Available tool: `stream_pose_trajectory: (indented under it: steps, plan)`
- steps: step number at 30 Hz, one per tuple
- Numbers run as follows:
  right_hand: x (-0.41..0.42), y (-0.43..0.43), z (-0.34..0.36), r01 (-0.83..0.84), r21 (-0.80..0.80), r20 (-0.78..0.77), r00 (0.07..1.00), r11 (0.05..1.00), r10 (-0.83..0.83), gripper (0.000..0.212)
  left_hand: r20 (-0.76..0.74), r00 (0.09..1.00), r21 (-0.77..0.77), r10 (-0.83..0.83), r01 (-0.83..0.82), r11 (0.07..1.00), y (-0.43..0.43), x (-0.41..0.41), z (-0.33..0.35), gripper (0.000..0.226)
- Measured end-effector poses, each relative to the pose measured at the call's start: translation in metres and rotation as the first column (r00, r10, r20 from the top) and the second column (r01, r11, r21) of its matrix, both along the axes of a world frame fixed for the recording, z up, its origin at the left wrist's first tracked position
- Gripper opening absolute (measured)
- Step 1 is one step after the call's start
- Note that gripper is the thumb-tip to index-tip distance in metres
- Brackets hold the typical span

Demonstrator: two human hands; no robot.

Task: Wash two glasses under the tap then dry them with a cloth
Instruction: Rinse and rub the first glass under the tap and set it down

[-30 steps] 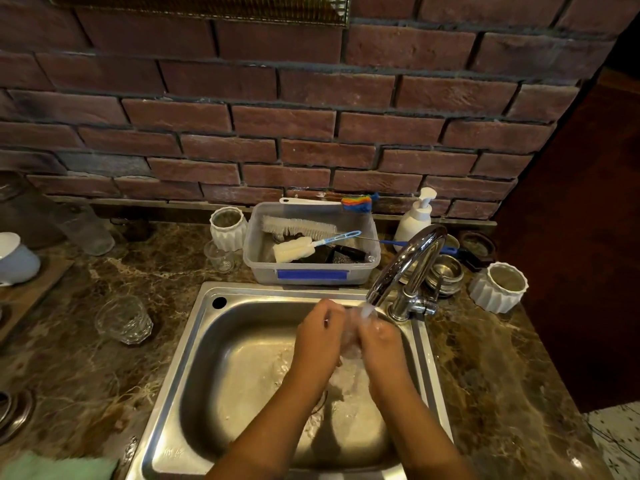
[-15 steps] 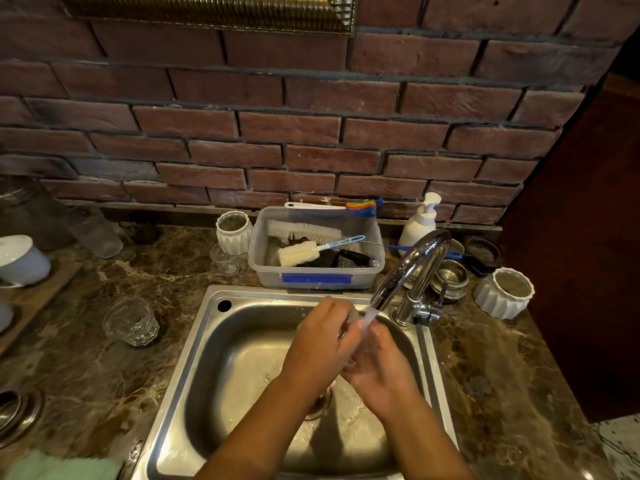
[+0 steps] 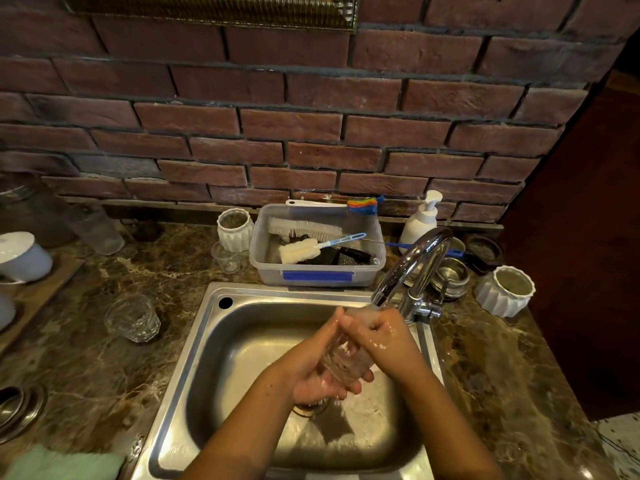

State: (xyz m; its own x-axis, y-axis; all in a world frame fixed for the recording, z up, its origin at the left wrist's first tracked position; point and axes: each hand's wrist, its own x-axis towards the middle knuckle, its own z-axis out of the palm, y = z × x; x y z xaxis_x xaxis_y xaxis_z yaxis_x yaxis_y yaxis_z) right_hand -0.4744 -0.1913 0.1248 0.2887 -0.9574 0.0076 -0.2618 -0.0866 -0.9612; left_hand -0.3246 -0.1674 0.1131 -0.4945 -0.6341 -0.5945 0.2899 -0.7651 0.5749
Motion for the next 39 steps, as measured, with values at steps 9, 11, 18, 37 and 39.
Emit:
stream_pose_trajectory:
  steps: [9,11,18,37,39]
  plan:
    - [0.029,-0.003,-0.013,0.396,0.532,0.113,0.843,0.749,-0.526,0.020,0.118,0.913,-0.109,0.391,-0.379,0.919,0.008,-0.034,-0.014,0.058]
    - [0.033,0.000,-0.011,0.354,0.595,0.137,0.840,0.722,-0.524,0.027,0.279,0.851,-0.180,0.445,-0.409,0.895,0.004,-0.041,-0.010,0.054]
    - [0.021,0.027,-0.028,0.122,0.691,0.356,0.800,0.713,-0.483,0.040,0.607,0.673,-0.534,0.422,-0.047,0.844,0.006,-0.032,-0.024,0.048]
    - [-0.002,0.022,-0.011,0.120,0.151,0.039,0.991,0.981,-0.127,0.073,-0.033,0.851,-0.127,0.524,-0.523,0.843,0.005,-0.037,-0.005,0.061]
    - [-0.002,0.021,-0.011,0.099,0.061,-0.086,0.992,0.993,-0.094,0.083,-0.141,0.832,0.049,0.537,-0.536,0.843,0.002,-0.036,-0.008,0.068]
